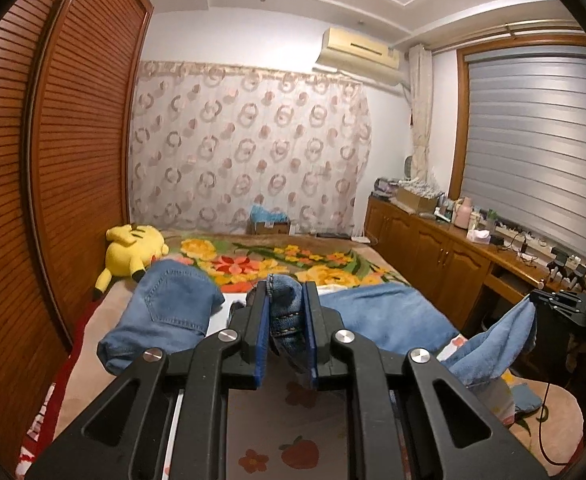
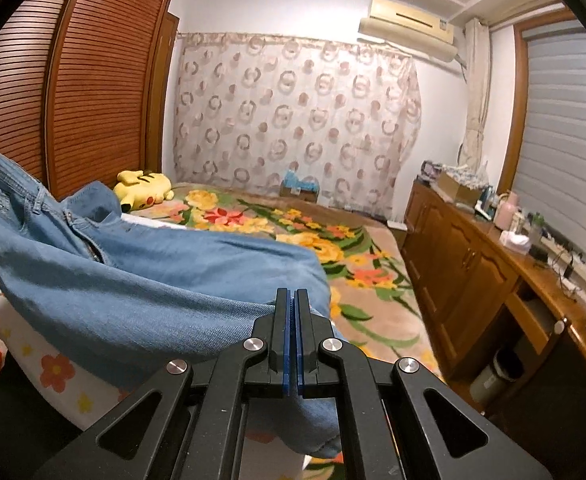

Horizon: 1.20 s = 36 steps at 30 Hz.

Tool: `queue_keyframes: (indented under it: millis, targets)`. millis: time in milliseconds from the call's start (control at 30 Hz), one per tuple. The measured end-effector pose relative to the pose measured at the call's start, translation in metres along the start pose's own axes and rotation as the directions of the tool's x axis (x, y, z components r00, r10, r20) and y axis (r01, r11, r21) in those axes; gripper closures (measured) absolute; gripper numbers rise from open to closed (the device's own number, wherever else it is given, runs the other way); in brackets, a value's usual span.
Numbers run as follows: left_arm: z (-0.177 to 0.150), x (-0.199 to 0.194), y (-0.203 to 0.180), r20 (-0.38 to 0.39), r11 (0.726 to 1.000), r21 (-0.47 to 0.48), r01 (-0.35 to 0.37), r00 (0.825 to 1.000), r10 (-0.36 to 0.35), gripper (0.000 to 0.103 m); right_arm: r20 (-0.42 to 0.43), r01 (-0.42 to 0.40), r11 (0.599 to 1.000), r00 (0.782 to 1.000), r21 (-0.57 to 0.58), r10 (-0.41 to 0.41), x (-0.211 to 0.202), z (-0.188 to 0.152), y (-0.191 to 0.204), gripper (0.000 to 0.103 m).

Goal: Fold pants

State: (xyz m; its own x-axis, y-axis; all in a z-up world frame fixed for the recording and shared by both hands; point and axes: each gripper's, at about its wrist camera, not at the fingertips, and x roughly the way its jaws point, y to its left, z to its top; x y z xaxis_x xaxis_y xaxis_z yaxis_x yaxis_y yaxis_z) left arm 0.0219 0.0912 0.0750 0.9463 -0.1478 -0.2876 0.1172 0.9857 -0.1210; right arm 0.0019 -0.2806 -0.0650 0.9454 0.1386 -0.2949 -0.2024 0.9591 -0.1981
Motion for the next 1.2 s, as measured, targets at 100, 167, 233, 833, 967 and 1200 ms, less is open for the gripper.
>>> queue_keyframes:
  millis: [100, 167, 233, 833, 967, 1200]
  targets:
    - [0.005, -0.008, 0.000, 0.015, 1.000, 0.005, 0.003, 1.000, -0.003, 0.087, 0.019, 0.003, 1.000, 1.000, -0.009, -0.002, -0.004, -0.001, 0.002, 0.102]
    - [0.005, -0.013, 0.000, 0.024, 1.000, 0.012, 0.004, 1.000, -0.005, 0.087, 0.032, 0.007, 1.000, 0.999, -0.008, -0.007, -0.005, -0.003, 0.006, 0.102]
    - [0.003, -0.010, 0.001, 0.015, 1.000, 0.014, -0.004, 1.000, 0.004, 0.087, 0.033, 0.004, 1.000, 0.999, -0.011, -0.004, -0.003, -0.007, 0.005, 0.102]
    - [-0.044, 0.086, 0.021, -0.195, 0.998, -0.025, -0.058, 0.979, 0.052, 0.087, -0.108, 0.005, 0.999, 0.994, -0.049, -0.010, 0.092, -0.012, 0.008, 0.102]
    - [-0.037, 0.103, 0.021, -0.203, 0.998, -0.021, -0.060, 0.978, 0.055, 0.087, -0.095, 0.009, 0.999, 0.995, -0.048, -0.014, 0.098, 0.006, 0.004, 0.102]
    - [-0.019, 0.129, 0.018, -0.205, 0.999, -0.023, -0.047, 0.978, 0.041, 0.087, -0.080, 0.019, 0.999, 0.997, -0.042, -0.022, 0.123, 0.019, -0.005, 0.102]
